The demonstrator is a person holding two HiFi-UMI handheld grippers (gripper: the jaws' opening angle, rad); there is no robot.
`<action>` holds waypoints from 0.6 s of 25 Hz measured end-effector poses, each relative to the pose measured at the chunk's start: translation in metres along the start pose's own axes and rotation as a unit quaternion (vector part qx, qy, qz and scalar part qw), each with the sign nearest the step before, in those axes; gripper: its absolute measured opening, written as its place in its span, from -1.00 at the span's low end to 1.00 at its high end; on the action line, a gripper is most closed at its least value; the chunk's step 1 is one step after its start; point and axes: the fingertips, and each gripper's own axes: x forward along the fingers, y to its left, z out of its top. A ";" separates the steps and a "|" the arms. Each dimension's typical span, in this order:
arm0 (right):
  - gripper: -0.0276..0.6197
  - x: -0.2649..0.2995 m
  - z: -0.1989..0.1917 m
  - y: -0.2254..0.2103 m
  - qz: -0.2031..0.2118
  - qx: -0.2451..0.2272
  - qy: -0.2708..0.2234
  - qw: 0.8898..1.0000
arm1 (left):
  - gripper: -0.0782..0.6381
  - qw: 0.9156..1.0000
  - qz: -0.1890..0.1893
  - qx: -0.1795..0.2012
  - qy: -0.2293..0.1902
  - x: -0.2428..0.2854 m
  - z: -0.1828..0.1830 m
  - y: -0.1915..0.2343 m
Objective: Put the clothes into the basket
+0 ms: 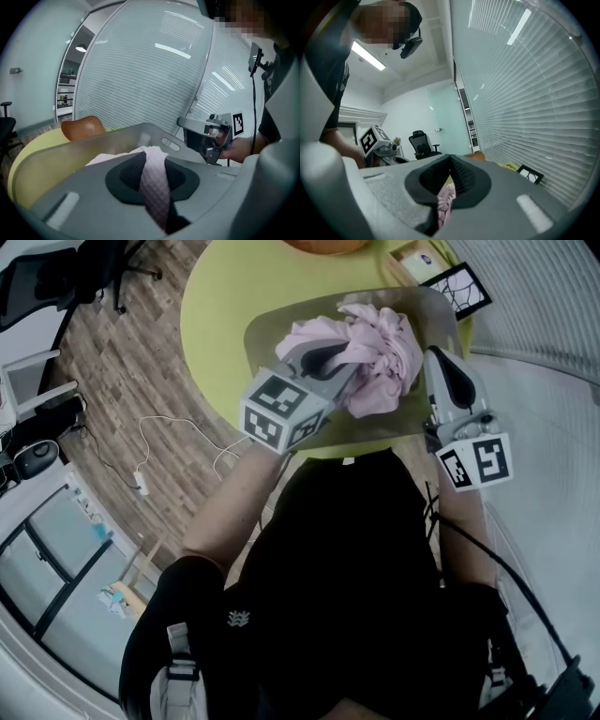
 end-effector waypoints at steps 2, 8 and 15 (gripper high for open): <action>-0.91 0.002 -0.002 0.000 0.000 0.001 0.001 1.000 | -0.59 1.000 0.000 -0.001 0.002 0.003 -0.001 0.001; -0.91 0.005 -0.003 -0.002 0.005 0.006 0.003 1.000 | -0.58 1.000 0.010 -0.008 0.023 0.010 -0.012 0.005; -0.91 0.005 0.006 0.000 0.005 0.011 -0.004 1.000 | -0.58 0.998 0.021 0.004 0.051 0.010 -0.021 0.008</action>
